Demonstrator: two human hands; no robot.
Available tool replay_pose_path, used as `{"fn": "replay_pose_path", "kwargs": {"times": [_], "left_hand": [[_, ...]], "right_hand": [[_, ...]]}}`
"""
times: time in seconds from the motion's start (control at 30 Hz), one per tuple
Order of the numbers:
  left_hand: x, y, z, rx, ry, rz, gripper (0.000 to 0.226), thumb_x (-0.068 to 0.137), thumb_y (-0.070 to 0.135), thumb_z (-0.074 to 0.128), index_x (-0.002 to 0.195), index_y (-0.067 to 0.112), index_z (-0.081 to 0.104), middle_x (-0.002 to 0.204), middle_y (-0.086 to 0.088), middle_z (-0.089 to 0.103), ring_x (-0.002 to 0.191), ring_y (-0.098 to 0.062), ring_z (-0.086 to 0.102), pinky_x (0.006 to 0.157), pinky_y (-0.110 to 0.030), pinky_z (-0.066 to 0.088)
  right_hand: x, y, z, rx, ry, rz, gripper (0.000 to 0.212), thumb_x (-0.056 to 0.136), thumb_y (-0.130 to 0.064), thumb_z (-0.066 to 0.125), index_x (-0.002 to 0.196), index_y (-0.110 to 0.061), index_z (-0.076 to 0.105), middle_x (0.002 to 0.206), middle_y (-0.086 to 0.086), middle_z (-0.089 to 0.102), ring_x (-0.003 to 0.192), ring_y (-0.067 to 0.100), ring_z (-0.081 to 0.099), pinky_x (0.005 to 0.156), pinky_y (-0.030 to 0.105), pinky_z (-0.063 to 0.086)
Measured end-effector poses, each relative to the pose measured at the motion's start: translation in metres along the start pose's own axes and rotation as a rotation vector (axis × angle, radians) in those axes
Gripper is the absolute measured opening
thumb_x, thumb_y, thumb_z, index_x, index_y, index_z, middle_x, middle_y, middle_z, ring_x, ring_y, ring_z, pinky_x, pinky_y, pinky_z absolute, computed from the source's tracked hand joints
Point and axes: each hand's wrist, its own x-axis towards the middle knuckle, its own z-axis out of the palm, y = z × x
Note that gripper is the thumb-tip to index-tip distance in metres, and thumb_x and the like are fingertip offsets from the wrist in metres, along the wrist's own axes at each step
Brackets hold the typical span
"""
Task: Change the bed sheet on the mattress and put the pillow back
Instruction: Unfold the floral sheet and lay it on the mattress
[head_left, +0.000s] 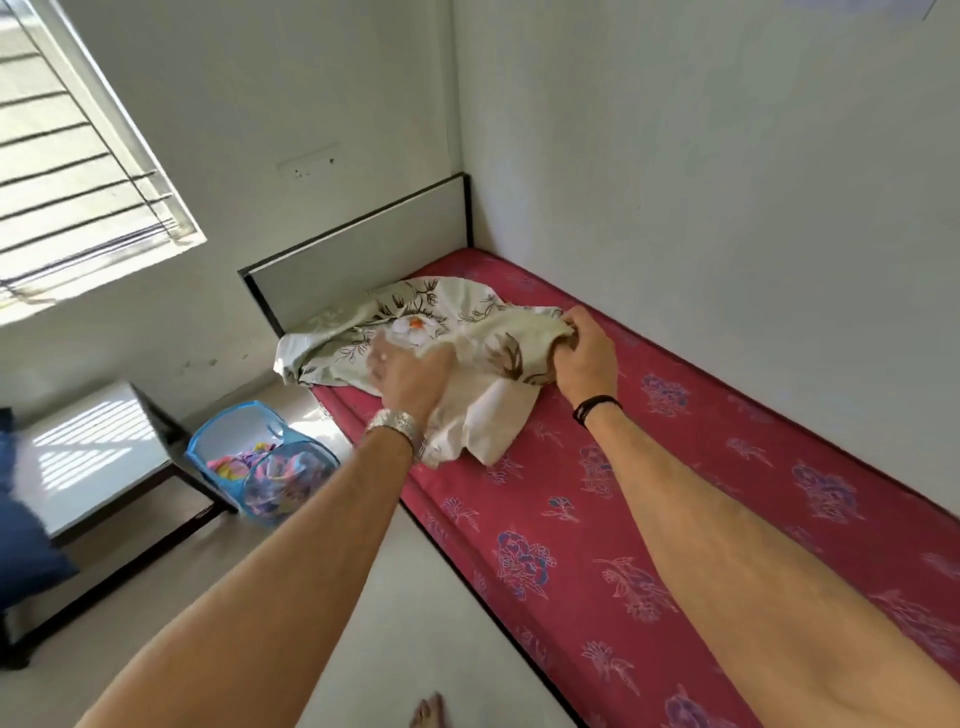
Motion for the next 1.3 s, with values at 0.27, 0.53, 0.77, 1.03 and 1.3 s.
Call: {"fn": "replay_pose_path", "kwargs": {"times": [0.27, 0.53, 0.77, 1.03, 1.3], "left_hand": [[-0.093, 0.045, 0.092, 0.313, 0.012, 0.559, 0.031, 0.092, 0.015, 0.054, 0.118, 0.025, 0.068, 0.085, 0.005, 0.072, 0.069, -0.014, 0.067, 0.064, -0.038, 0.058], [-0.172, 0.085, 0.083, 0.023, -0.082, 0.683, 0.028, 0.09, -0.005, 0.043, 0.1, 0.01, 0.065, 0.09, 0.002, 0.067, 0.075, -0.01, 0.061, 0.068, -0.022, 0.049], [-0.188, 0.021, 0.049, 0.436, 0.227, 0.292, 0.04, 0.086, 0.015, 0.055, 0.126, 0.018, 0.053, 0.123, -0.007, 0.052, 0.117, -0.029, 0.052, 0.1, -0.044, 0.044], [-0.257, -0.013, 0.084, 0.289, 0.149, 0.457, 0.03, 0.086, 0.019, 0.053, 0.113, 0.028, 0.063, 0.079, 0.004, 0.068, 0.076, -0.025, 0.068, 0.064, -0.034, 0.051], [-0.329, -0.02, 0.083, 0.259, 0.165, 0.711, 0.016, 0.075, 0.007, 0.051, 0.087, 0.016, 0.053, 0.085, 0.001, 0.051, 0.077, -0.02, 0.048, 0.065, -0.029, 0.04]], "right_hand": [[0.005, 0.011, -0.079, 0.188, -0.39, -0.195, 0.031, 0.087, -0.023, 0.076, 0.104, -0.015, 0.051, 0.086, 0.001, 0.058, 0.07, 0.005, 0.05, 0.063, 0.02, 0.042], [-0.034, 0.115, -0.104, -0.211, -0.466, -0.021, 0.021, 0.093, -0.022, 0.061, 0.072, -0.021, 0.058, 0.074, -0.001, 0.065, 0.076, 0.026, 0.065, 0.064, 0.04, 0.05], [-0.055, 0.089, -0.133, -0.134, -0.424, -0.061, 0.031, 0.092, -0.01, 0.051, 0.066, -0.028, 0.05, 0.065, -0.01, 0.057, 0.061, 0.01, 0.054, 0.058, 0.03, 0.034], [-0.122, 0.015, -0.17, -0.055, -0.585, -0.42, 0.013, 0.084, -0.032, 0.071, 0.092, -0.025, 0.064, 0.076, -0.008, 0.066, 0.071, 0.012, 0.061, 0.064, 0.029, 0.046], [-0.186, 0.131, -0.222, -0.295, -0.738, -0.153, 0.041, 0.095, -0.05, 0.065, 0.062, -0.03, 0.05, 0.06, -0.013, 0.052, 0.05, 0.001, 0.047, 0.055, 0.029, 0.036]]}}
